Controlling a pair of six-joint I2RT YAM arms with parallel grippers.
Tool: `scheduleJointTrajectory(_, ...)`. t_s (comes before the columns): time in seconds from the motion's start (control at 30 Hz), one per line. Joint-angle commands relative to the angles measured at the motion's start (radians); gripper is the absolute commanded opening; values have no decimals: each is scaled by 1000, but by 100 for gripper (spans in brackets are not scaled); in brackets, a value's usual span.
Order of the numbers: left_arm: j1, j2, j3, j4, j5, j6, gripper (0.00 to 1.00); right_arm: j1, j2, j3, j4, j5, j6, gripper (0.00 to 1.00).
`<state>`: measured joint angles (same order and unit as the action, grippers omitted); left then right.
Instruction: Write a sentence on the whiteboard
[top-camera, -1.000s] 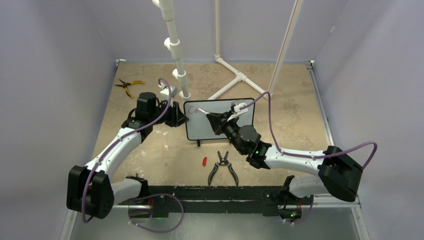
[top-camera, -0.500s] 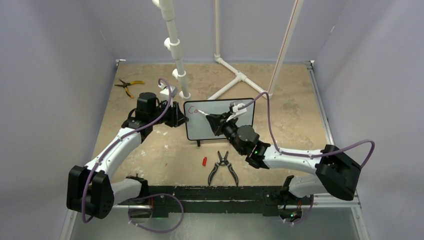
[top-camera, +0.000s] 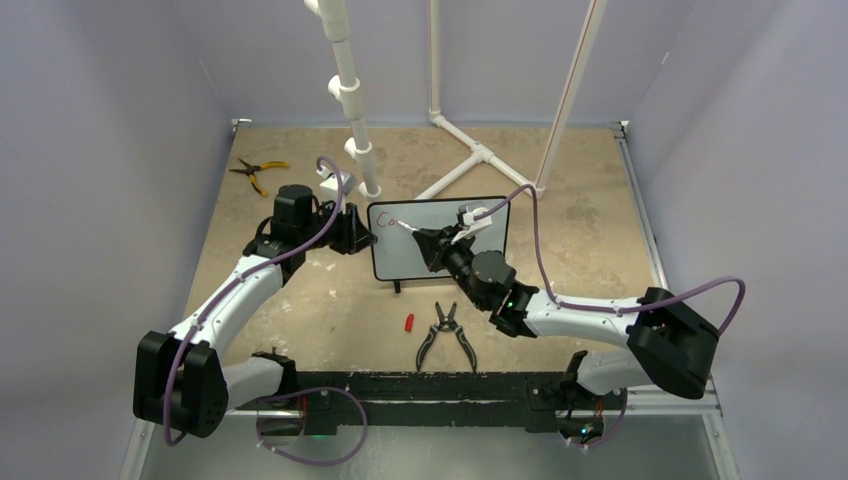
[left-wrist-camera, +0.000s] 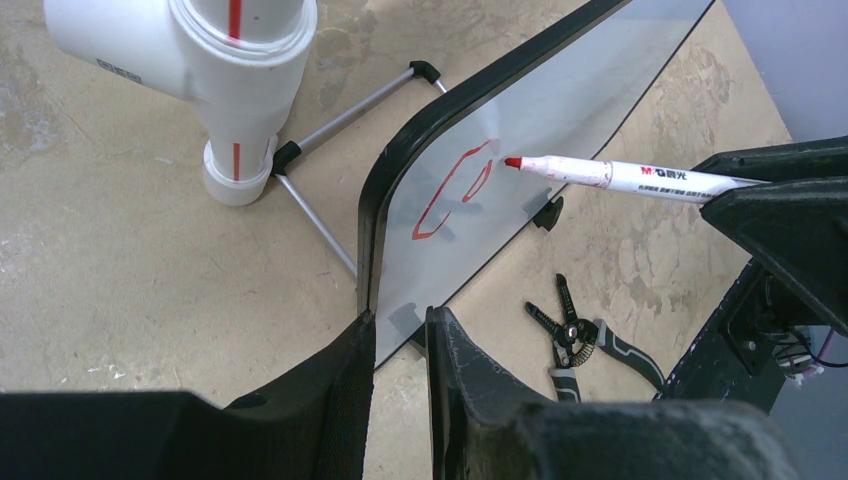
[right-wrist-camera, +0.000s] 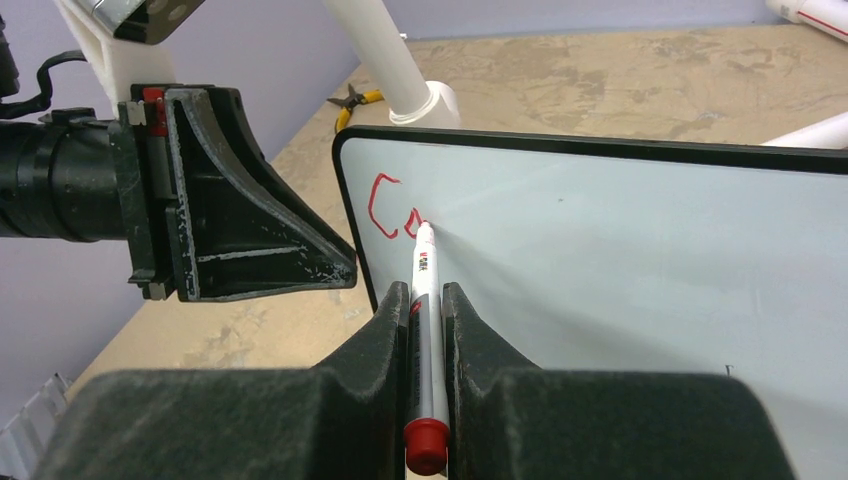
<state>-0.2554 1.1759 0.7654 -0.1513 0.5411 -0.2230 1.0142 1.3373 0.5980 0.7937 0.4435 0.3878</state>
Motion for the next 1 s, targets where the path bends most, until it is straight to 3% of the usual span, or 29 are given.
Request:
scheduleJointTrajectory(0.0,7,-16,2,13,-6,17,24,-1,4,30,47,46,-20,0)
scheduleJointTrajectory(0.97,7,-20,2,12,-6,22,24,-2,5,-20,29,66,-2,0)
